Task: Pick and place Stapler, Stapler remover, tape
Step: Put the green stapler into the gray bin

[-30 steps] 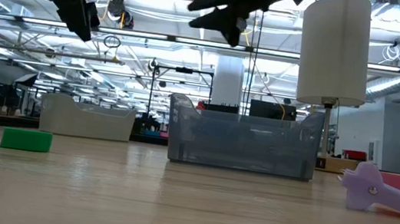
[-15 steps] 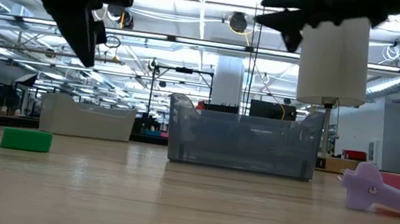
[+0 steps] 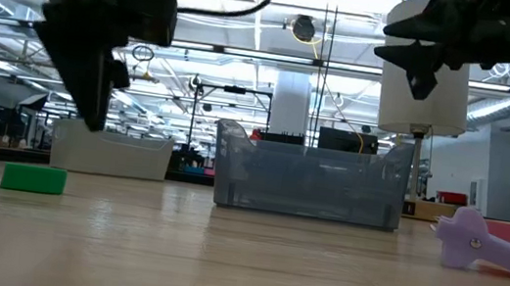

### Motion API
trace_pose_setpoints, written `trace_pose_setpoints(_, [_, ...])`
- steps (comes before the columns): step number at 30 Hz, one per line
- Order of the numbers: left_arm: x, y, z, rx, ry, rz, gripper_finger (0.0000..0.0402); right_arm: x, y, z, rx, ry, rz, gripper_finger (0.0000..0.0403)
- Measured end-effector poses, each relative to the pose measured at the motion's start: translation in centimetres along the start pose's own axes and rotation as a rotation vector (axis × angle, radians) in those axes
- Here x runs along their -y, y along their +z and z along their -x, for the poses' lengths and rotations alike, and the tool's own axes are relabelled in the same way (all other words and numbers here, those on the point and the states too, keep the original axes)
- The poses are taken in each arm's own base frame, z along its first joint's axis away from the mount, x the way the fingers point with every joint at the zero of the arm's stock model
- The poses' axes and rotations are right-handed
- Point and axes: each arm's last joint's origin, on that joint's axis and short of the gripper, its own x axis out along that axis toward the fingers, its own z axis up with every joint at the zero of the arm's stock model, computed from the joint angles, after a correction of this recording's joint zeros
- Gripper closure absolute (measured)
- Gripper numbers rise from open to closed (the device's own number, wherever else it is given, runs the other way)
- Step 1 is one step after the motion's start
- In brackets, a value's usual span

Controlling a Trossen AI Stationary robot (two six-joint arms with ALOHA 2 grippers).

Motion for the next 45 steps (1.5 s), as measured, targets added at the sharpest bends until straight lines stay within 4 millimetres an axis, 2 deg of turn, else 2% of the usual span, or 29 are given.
trace_pose_setpoints(9, [1.7, -1.5, -2.7, -0.127, -0.008, 0.02, 0.0282, 0.0, -0.1, 0.1, -0.002, 0.002, -0.017, 0.0248])
trace_pose_setpoints(17, [2.0, -1.6, -2.4, -0.109, 0.013, 0.126, 0.0281, 0.0, -0.1, 0.1, -0.006, 0.001, -0.017, 0.0248])
trace_pose_setpoints(21, [2.0, -1.6, -2.6, -0.108, 0.009, 0.122, 0.0279, 0.0, -0.2, 0.1, -0.01, -0.001, -0.018, 0.0248])
trace_pose_setpoints(35, [1.9, -1.6, -2.8, -0.1, 0.018, 0.128, 0.0174, 0.1, -0.2, 0.1, -0.013, -0.002, -0.017, 0.0248])
trace_pose_setpoints(45, [1.9, -1.7, -2.9, -0.096, 0.026, 0.104, 0.0158, 0.1, -0.2, 0.1, -0.01, -0.005, -0.016, 0.0248])
